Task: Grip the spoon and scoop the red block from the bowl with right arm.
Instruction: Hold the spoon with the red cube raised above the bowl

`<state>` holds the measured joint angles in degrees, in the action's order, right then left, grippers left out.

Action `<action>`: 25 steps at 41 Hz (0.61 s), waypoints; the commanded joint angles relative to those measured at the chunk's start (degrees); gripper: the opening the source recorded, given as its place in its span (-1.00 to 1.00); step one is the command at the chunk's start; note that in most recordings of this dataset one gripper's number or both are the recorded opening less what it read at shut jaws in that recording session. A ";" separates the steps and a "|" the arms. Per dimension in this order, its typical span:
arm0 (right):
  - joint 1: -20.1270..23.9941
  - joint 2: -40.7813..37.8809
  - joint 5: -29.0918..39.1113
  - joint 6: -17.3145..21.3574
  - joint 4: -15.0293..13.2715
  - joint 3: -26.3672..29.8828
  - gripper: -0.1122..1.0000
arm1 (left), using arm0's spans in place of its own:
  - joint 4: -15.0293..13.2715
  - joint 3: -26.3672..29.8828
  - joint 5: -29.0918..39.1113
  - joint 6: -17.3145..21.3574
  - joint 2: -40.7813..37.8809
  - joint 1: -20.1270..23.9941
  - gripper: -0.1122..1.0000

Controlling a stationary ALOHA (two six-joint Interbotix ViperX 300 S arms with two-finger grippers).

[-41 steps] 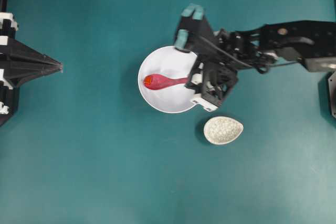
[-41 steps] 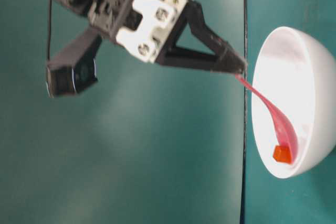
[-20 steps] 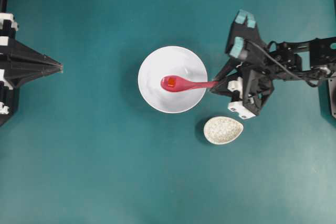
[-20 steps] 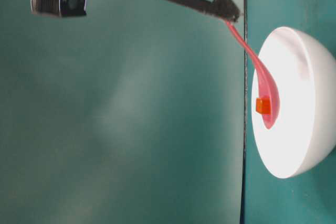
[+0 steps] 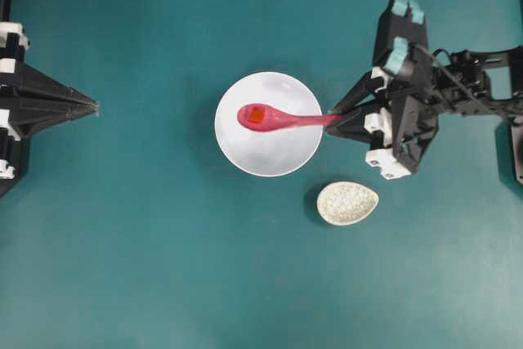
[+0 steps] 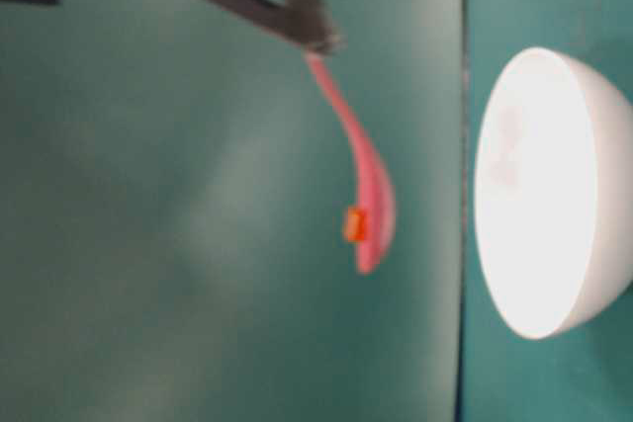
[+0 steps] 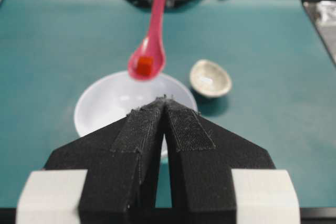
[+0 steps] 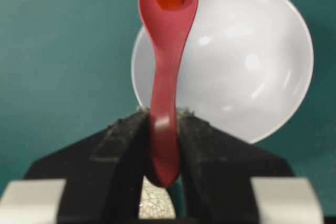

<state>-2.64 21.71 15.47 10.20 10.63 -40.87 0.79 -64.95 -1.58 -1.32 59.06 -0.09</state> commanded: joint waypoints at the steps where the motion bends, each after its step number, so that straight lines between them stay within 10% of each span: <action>1: -0.26 2.20 1.85 -0.09 -0.62 3.16 -0.36 | 0.09 1.85 -0.18 0.18 -0.26 0.09 -0.79; 25: -0.35 5.10 4.92 0.26 -0.44 4.31 -0.36 | 0.09 2.37 -0.26 0.09 -0.26 0.00 -0.79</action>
<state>-2.99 26.02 21.18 10.46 10.11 -37.88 0.70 -64.60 -1.41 -1.32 58.97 -0.09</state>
